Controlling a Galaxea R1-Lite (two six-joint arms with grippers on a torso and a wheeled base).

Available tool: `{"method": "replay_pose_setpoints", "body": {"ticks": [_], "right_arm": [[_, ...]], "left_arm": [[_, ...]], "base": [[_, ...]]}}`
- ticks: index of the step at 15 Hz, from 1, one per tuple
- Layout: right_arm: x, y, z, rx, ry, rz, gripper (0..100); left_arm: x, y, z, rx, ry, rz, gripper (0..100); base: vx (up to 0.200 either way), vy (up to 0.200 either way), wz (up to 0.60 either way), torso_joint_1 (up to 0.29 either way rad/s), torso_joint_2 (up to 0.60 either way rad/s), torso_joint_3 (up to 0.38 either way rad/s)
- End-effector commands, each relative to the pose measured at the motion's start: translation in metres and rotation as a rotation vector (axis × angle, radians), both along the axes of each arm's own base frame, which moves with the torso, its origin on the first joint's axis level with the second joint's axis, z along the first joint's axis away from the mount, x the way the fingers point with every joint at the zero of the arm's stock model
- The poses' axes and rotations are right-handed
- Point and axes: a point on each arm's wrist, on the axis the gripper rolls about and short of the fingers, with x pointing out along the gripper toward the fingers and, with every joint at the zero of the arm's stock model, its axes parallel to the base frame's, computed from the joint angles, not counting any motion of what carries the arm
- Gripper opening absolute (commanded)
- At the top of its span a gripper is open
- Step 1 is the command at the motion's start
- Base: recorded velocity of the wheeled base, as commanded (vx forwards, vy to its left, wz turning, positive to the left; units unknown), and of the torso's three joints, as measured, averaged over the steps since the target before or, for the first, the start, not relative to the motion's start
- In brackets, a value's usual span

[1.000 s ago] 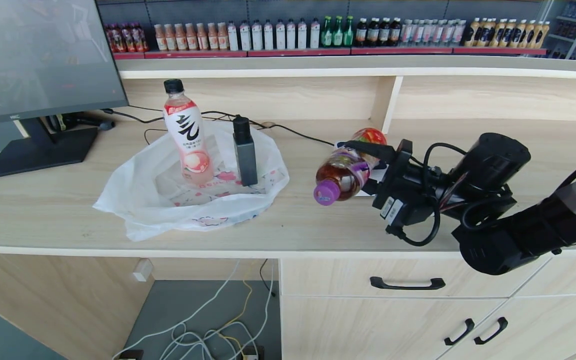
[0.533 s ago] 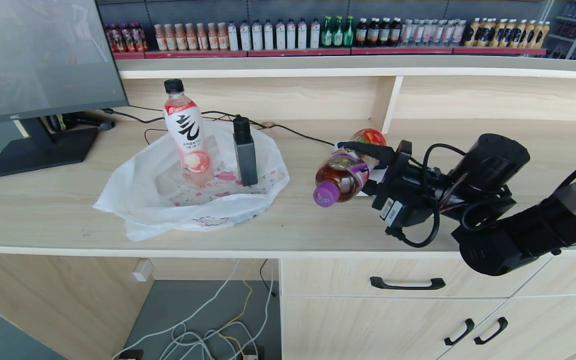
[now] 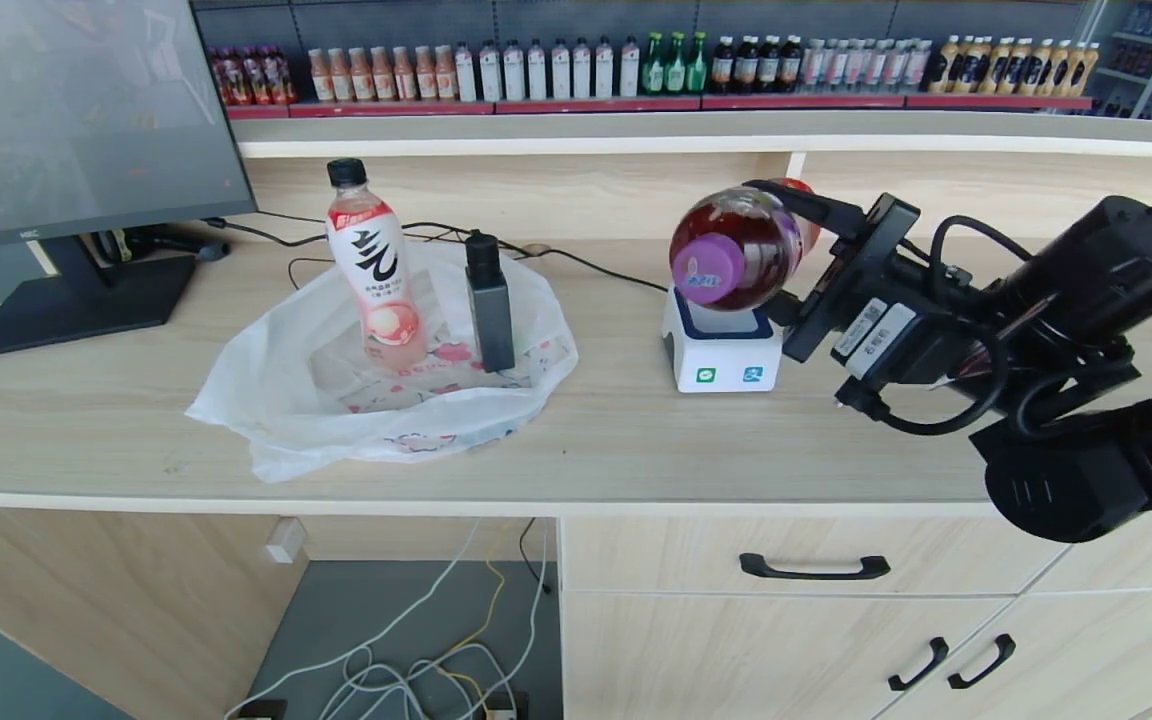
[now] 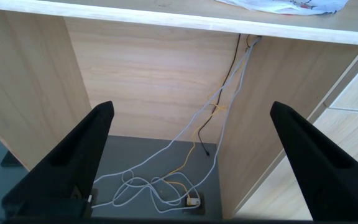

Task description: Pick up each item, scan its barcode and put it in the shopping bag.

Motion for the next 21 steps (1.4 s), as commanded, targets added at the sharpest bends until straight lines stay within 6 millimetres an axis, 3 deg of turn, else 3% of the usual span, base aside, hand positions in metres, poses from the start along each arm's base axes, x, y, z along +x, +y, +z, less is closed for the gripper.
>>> {"method": "replay_pose_setpoints", "body": {"ticks": [1,6,9,11,15,21], "right_arm": [[-0.016,-0.005,0.019,0.041,-0.014,0.014,0],[-0.050,-0.016,0.063,0.271,0.154,-0.060,0],[-0.065,-0.013,0.067,0.541,0.419,-0.018,0],[-0.065,-0.006,0.057,0.627,0.599,0.016,0],[-0.063,-0.007,-0.001,0.738,0.982,-0.019,0],[-0.071,-0.009,-0.024,0.904,1.086,-0.010,0]], "left_arm": [[0.000,0.000,0.000,0.000,0.000,0.000,100],[0.000,0.000,0.000,0.000,0.000,0.000,100],[0.000,0.000,0.000,0.000,0.000,0.000,100],[0.000,0.000,0.000,0.000,0.000,0.000,100],[0.000,0.000,0.000,0.000,0.000,0.000,100],[0.000,0.000,0.000,0.000,0.000,0.000,100]], "base": [[0.000,0.000,0.00,0.000,0.00,0.000],[0.000,0.000,0.00,0.000,0.00,0.000],[0.000,0.000,0.00,0.000,0.00,0.000],[0.000,0.000,0.00,0.000,0.00,0.000],[0.000,0.000,0.00,0.000,0.00,0.000],[0.000,0.000,0.00,0.000,0.00,0.000]]}}
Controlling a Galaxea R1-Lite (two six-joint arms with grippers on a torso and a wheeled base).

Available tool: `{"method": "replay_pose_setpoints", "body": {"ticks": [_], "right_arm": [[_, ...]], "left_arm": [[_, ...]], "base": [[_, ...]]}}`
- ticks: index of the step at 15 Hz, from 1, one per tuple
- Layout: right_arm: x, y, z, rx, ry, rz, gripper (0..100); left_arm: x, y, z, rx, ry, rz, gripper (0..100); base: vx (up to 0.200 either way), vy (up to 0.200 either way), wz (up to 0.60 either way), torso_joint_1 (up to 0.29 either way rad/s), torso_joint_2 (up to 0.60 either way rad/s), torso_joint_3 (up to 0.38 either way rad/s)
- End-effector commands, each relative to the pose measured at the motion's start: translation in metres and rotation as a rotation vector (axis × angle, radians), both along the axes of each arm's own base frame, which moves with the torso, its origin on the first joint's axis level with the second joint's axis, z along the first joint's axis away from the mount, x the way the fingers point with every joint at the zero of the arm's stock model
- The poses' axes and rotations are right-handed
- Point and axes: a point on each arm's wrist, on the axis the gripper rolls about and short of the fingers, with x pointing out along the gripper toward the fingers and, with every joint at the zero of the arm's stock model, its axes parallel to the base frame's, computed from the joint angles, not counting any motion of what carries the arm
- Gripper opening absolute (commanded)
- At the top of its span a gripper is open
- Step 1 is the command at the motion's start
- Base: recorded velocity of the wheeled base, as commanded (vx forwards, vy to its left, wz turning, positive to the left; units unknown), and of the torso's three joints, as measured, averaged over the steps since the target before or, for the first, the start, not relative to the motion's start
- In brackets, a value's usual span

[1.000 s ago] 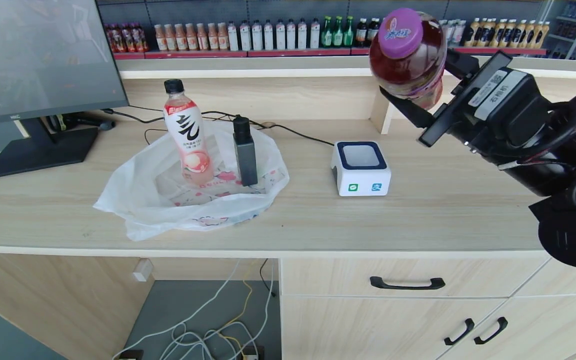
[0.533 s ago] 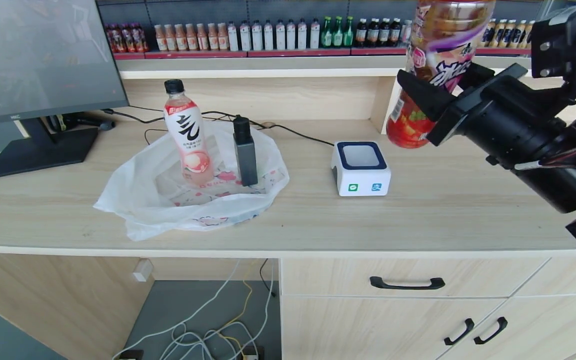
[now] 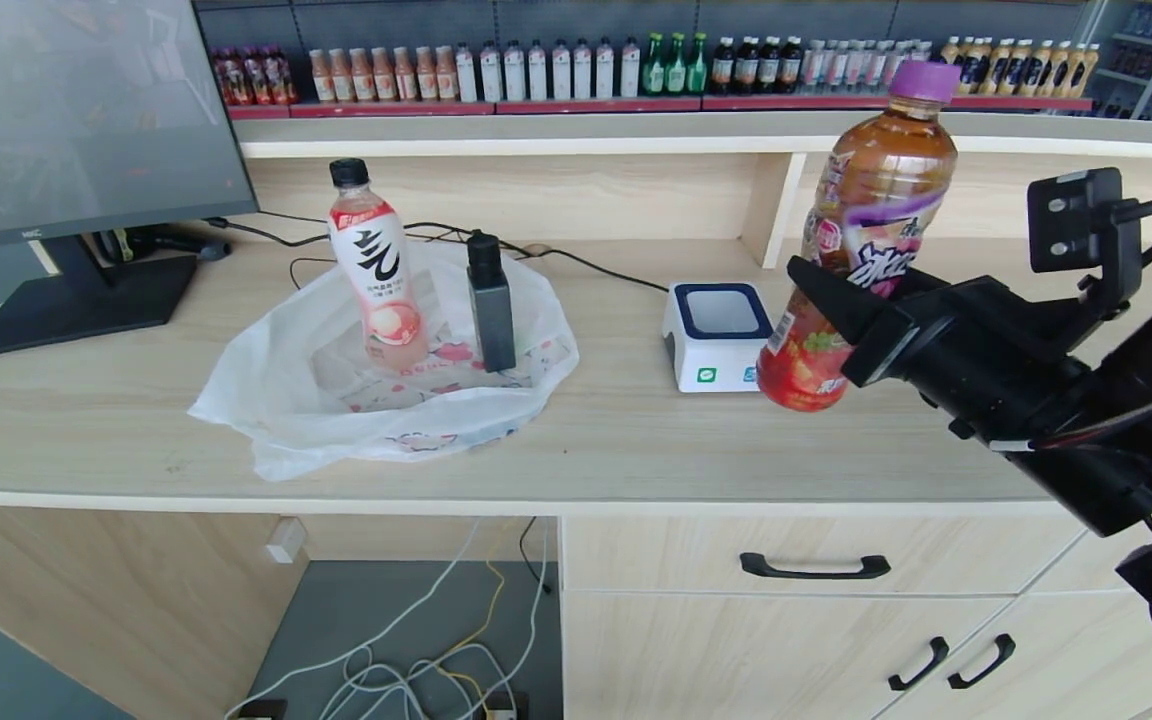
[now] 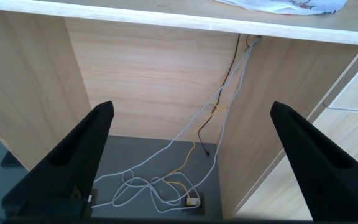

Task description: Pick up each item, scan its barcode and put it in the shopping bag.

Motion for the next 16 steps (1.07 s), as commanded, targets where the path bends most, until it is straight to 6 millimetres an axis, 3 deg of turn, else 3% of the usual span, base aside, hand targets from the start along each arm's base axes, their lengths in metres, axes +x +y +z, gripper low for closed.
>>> {"method": "replay_pose_setpoints", "body": {"ticks": [1,11,16], "right_arm": [[0.001,0.001,-0.008,0.006,0.027,0.005,0],[-0.005,-0.001,0.000,0.033,-0.010,0.016,0],[-0.004,0.020,-0.007,0.019,0.007,0.080,0]], "left_arm": [[0.000,0.000,0.000,0.000,0.000,-0.001,100],[0.000,0.000,0.000,0.000,0.000,-0.001,100],[0.000,0.000,0.000,0.000,0.000,-0.001,100]], "base": [[0.000,0.200,0.00,0.007,0.01,0.002],[0.000,0.200,0.00,0.003,0.00,0.005],[0.000,0.160,0.00,0.003,0.00,-0.001]]}}
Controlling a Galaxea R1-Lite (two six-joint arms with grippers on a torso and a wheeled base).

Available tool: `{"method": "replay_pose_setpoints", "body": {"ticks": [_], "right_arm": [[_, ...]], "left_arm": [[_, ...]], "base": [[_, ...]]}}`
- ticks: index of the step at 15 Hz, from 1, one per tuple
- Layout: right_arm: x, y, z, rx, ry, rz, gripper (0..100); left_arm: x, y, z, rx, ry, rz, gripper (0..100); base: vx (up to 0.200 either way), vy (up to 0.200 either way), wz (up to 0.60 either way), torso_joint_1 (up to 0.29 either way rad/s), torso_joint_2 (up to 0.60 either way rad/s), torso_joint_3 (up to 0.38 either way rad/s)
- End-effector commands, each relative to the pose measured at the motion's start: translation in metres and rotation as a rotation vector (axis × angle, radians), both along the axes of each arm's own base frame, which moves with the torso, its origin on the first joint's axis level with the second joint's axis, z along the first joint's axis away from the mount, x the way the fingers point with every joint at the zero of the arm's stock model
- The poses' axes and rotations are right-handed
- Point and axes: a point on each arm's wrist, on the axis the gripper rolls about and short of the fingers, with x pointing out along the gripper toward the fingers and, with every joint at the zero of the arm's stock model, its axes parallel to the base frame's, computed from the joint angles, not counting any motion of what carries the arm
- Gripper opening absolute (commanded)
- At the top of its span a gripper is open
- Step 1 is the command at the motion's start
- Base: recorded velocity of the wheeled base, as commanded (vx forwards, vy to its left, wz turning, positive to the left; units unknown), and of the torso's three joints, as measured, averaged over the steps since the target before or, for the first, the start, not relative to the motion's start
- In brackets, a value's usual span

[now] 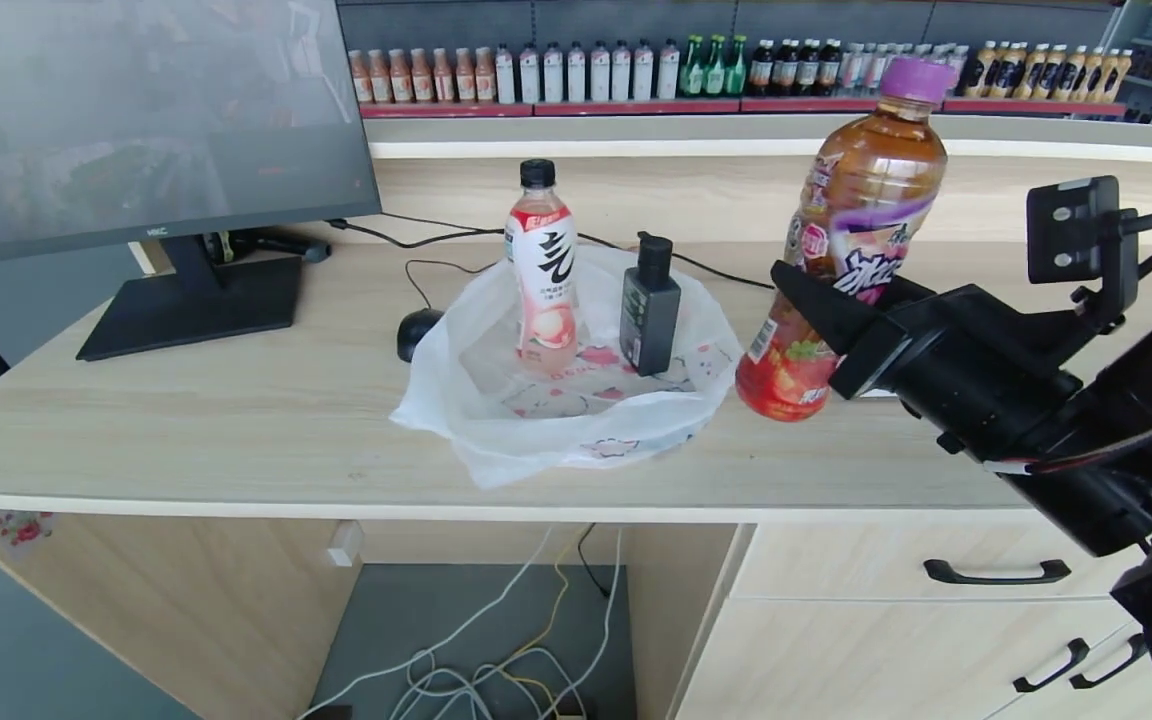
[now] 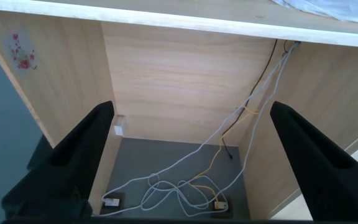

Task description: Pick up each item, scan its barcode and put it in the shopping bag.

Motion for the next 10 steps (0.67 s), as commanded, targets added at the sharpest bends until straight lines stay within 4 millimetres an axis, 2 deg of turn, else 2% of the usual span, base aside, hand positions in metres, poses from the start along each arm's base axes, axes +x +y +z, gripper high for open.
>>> {"method": "replay_pose_setpoints", "body": {"ticks": [1,4,5,6,10], "right_arm": [[0.005,0.009,-0.001,0.000,-0.002,0.019,0],[0.019,0.018,0.001,0.005,-0.013,0.023,0],[0.022,0.023,-0.001,0.005,-0.010,0.031,0],[0.030,0.037,-0.001,0.012,-0.016,0.049,0],[0.050,0.056,-0.005,0.023,-0.024,0.056,0]], "left_arm": [[0.000,0.000,0.000,-0.001,0.000,0.000,100],[0.000,0.000,0.000,-0.001,0.000,0.000,100],[0.000,0.000,0.000,0.001,0.000,0.000,100],[0.000,0.000,0.000,0.001,0.000,0.000,100],[0.000,0.000,0.000,-0.001,0.000,0.000,100]], "base": [[0.000,0.000,0.00,0.000,0.00,0.000],[0.000,0.000,0.00,0.000,0.00,0.000],[0.000,0.000,0.00,0.000,0.00,0.000],[0.000,0.000,0.00,0.000,0.00,0.000],[0.000,0.000,0.00,0.000,0.00,0.000]]}}
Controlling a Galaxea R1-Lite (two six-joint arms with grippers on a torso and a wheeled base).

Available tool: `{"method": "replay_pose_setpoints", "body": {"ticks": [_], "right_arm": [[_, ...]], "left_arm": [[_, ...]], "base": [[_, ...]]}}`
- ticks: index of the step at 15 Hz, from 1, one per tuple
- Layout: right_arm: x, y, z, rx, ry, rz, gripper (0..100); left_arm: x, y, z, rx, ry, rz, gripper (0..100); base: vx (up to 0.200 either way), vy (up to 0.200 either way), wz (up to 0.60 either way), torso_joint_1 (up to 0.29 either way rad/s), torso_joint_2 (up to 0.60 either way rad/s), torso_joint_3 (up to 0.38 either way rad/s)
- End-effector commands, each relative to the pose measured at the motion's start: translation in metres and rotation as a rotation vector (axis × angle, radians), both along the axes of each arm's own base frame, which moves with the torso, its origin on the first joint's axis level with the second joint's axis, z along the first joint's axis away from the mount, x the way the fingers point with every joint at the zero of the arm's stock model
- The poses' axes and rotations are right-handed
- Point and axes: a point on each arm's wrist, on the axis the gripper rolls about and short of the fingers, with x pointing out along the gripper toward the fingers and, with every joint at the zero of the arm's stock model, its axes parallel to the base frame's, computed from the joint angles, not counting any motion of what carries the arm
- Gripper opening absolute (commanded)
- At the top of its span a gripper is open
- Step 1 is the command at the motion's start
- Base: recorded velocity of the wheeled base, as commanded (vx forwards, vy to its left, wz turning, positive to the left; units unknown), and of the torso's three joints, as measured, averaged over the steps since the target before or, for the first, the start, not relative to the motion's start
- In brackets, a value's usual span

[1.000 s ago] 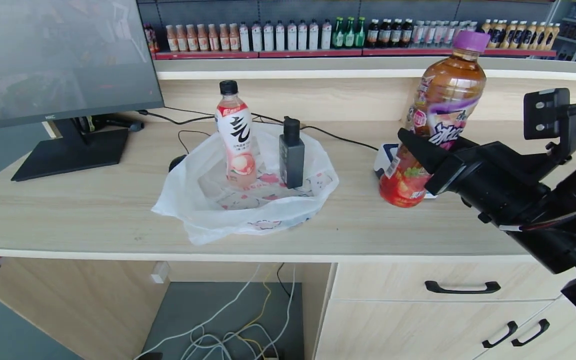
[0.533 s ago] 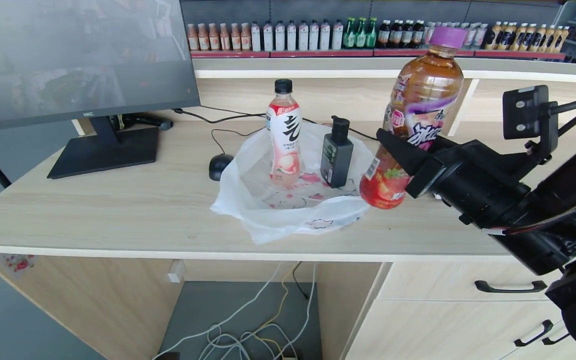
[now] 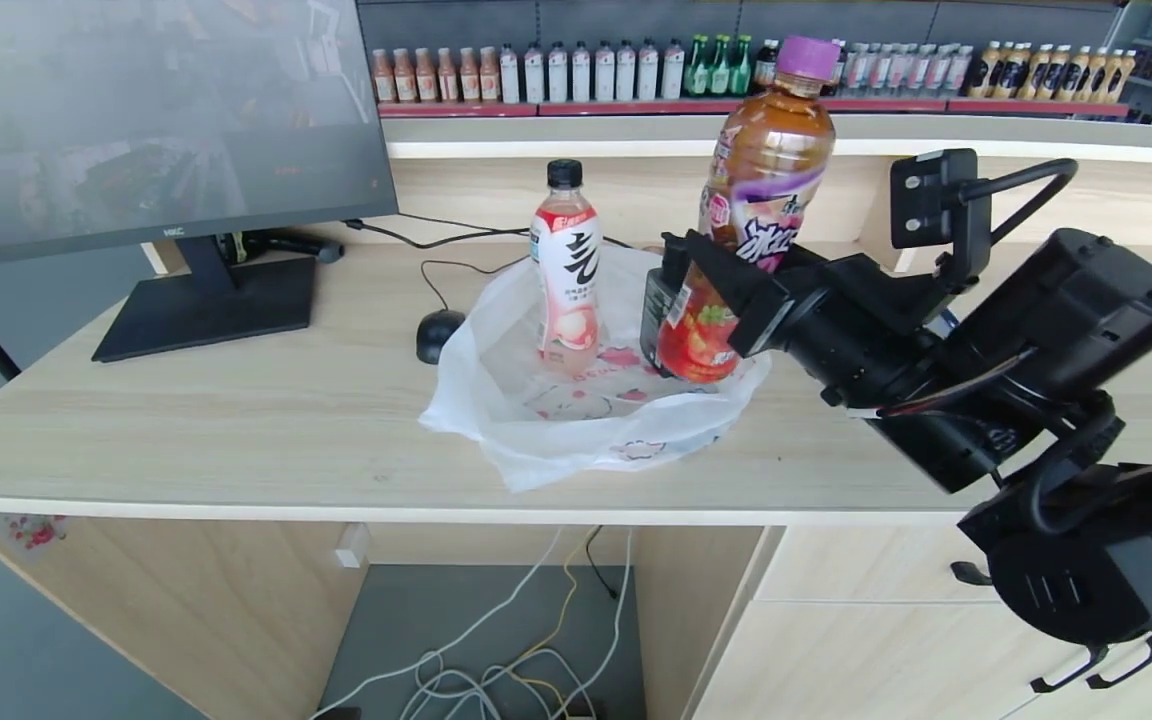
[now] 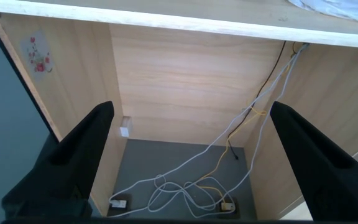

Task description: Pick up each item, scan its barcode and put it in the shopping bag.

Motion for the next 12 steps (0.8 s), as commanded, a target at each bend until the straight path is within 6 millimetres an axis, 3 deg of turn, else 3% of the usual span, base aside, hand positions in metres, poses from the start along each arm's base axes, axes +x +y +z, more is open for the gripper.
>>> {"method": "replay_pose_setpoints", "body": {"ticks": [1,5,12], "right_arm": [[0.015,0.011,-0.013,-0.015,0.022,0.000,0],[0.027,0.031,-0.026,-0.017,0.035,0.017,0],[0.039,0.036,-0.032,-0.004,0.034,0.010,0]], "left_arm": [[0.000,0.000,0.000,-0.001,0.000,-0.001,100],[0.000,0.000,0.000,-0.001,0.000,-0.001,100],[0.000,0.000,0.000,-0.001,0.000,-0.001,100]], "base": [[0.000,0.000,0.00,0.000,0.00,0.000],[0.000,0.000,0.00,0.000,0.00,0.000],[0.000,0.000,0.00,0.000,0.00,0.000]]}}
